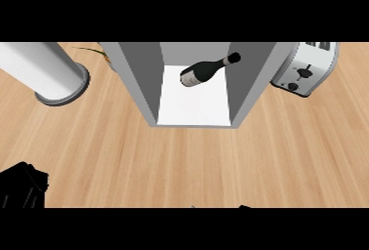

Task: Pick up the wine, place it into the cabinet and close the cabinet

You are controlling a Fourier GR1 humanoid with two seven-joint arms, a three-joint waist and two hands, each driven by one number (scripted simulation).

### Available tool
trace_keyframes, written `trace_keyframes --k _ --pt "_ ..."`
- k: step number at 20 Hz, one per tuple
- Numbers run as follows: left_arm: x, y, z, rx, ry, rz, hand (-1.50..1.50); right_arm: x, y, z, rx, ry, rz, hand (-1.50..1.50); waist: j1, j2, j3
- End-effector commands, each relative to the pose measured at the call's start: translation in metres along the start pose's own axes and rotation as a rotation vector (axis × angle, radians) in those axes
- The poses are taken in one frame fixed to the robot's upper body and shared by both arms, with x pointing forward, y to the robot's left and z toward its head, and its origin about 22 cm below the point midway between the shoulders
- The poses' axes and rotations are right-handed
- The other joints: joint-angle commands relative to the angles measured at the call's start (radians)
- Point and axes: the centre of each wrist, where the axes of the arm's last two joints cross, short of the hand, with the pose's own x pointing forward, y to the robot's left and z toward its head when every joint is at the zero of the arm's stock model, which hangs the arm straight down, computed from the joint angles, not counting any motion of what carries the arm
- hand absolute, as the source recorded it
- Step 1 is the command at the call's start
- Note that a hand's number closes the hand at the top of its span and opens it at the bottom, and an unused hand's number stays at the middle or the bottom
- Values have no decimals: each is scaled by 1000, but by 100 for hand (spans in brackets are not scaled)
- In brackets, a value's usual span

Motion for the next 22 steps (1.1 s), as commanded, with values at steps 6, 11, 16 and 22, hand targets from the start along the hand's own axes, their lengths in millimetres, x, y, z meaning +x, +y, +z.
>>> trace_keyframes --k 6,11,16,22 --pt "9 1 14 -10 6 21 150 1 -1 -75 -8 -24 -53 150 1 -1 1" --pt "6 16 11 -23 -2 -13 150 21 -6 -116 -19 -10 -81 150 1 0 0" --pt "7 11 11 -12 1 9 150 -1 -25 -130 -73 -32 -130 150 -2 1 1" --pt "3 -5 14 0 9 4 150 -19 -42 -151 -147 25 -165 150 -1 1 1"
